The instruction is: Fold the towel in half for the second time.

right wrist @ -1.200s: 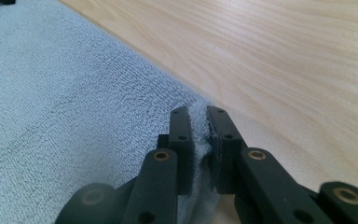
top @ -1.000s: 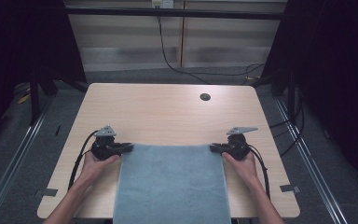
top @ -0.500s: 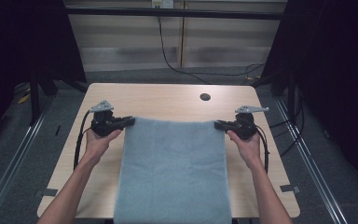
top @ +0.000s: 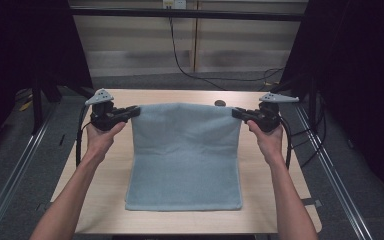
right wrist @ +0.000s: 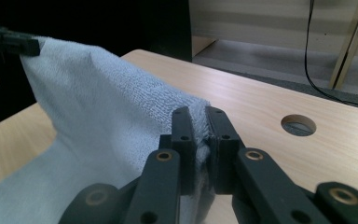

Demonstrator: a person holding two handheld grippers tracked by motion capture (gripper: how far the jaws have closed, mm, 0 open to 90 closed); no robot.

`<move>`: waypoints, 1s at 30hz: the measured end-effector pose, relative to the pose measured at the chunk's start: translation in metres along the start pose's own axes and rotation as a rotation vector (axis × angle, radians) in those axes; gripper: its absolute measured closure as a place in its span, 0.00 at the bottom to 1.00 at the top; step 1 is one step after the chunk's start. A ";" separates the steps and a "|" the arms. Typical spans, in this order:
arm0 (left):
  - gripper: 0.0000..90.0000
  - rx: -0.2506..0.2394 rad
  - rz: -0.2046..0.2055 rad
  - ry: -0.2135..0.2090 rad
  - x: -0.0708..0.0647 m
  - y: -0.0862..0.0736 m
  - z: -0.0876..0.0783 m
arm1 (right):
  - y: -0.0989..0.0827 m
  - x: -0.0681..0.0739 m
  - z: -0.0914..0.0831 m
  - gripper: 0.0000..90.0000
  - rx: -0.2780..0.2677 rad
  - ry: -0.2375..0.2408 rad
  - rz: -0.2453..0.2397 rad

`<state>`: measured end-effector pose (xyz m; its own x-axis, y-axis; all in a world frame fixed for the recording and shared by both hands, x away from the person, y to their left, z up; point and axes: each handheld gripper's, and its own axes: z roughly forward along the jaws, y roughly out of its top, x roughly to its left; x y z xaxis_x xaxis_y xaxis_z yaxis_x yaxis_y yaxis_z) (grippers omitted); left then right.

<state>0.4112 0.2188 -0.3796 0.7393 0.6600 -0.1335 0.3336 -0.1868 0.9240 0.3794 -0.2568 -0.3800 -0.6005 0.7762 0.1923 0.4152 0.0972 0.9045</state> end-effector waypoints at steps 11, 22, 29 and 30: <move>0.92 -0.006 0.049 -0.089 -0.036 -0.033 -0.048 | -0.033 0.037 -0.047 0.92 0.021 0.089 -0.075; 0.89 0.104 0.011 -0.163 -0.072 -0.089 -0.073 | -0.097 0.069 -0.071 0.88 0.148 0.156 -0.083; 0.82 0.095 -0.042 -0.199 -0.072 -0.112 -0.084 | -0.125 0.076 -0.088 0.77 0.143 0.179 -0.047; 0.80 0.071 -0.059 -0.199 -0.070 -0.114 -0.085 | -0.125 0.074 -0.089 0.76 0.125 0.172 -0.034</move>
<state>0.2715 0.2559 -0.4449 0.8159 0.5160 -0.2610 0.4150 -0.2081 0.8857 0.2217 -0.2671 -0.4452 -0.7194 0.6540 0.2341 0.4673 0.2063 0.8597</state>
